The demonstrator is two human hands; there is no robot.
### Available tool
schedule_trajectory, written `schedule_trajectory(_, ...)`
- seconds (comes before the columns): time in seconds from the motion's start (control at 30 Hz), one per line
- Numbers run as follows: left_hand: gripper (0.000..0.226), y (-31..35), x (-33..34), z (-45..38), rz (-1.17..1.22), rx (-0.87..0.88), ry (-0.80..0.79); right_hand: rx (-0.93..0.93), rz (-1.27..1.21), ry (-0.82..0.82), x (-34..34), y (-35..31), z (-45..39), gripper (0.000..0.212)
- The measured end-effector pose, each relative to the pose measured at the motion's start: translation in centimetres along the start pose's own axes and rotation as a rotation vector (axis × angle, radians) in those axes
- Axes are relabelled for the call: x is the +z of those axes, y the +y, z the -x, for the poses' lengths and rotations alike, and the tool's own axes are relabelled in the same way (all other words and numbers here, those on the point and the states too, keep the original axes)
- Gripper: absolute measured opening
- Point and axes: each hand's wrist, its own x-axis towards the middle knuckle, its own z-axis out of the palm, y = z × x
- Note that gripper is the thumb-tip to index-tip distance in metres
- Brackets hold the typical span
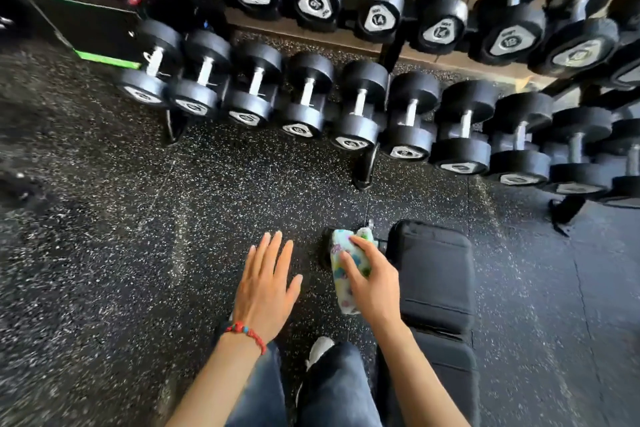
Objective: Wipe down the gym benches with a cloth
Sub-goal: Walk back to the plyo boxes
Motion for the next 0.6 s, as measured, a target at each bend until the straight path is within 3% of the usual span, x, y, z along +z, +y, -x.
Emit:
schedule_trajectory(0.3, 0.056, -10.1, -4.4, 0.5, 0.022, -0.229, 0.079, -0.198, 0.049, -0.222, 8.9, -9.7, -1.9, 0.034)
schedule_trajectory(0.6, 0.055, -24.3, -8.9, 1.8, 0.024, -0.413, 0.142, -0.319, 0.084, -0.382, 20.4, -19.3, -3.3, 0.032)
